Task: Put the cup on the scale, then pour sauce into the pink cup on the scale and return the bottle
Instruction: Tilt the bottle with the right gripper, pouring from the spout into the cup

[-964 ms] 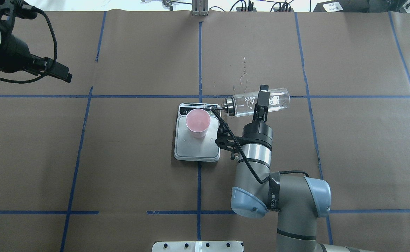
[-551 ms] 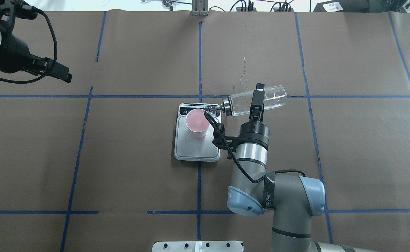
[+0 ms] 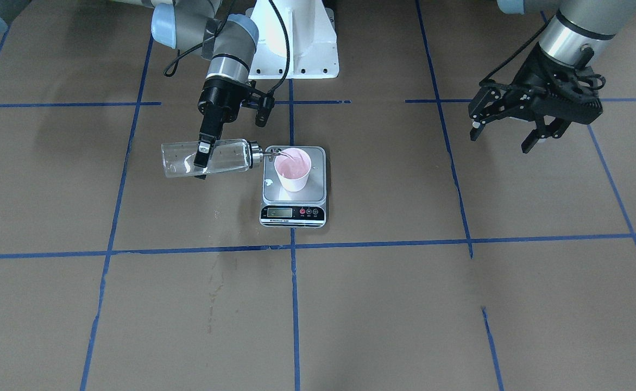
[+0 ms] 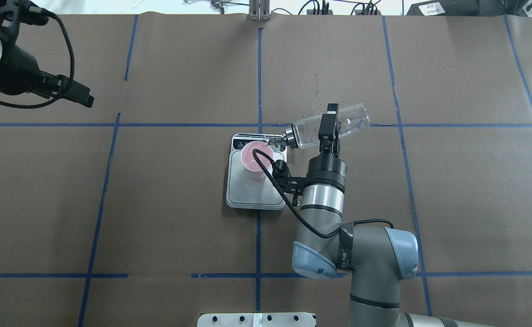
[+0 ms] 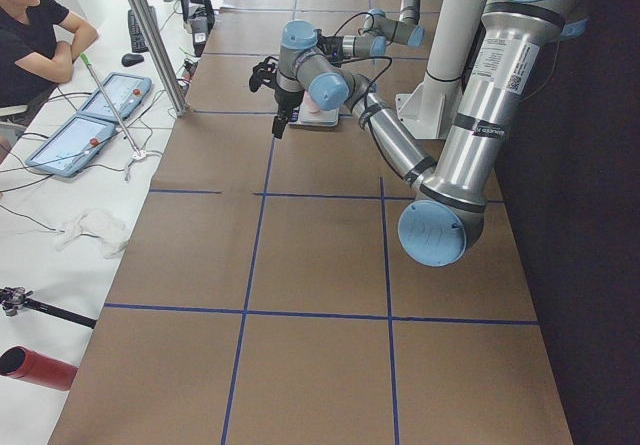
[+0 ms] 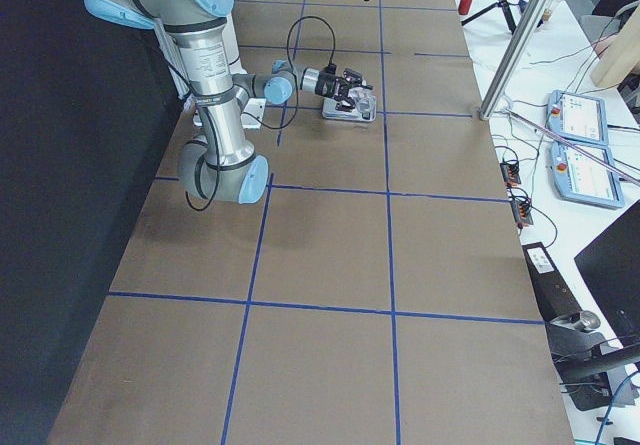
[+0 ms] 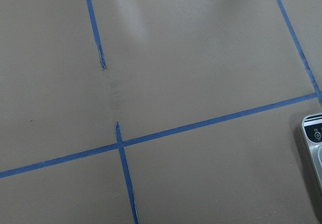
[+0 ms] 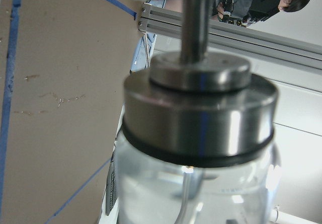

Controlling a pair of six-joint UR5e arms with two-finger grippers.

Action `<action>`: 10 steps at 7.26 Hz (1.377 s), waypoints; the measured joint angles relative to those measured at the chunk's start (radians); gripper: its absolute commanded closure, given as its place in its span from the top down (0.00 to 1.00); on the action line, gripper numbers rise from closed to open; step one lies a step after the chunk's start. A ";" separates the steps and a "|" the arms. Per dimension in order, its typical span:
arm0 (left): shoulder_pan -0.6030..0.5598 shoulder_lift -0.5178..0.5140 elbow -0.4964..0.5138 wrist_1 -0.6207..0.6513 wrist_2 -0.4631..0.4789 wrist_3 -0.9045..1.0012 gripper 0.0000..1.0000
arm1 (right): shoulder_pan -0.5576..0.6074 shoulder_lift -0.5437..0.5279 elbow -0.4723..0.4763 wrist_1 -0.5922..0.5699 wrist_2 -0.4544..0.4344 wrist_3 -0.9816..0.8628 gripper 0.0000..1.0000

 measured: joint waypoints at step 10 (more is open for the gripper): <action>0.002 -0.001 0.003 0.000 0.000 -0.005 1.00 | 0.001 0.015 -0.001 0.006 -0.023 -0.067 0.00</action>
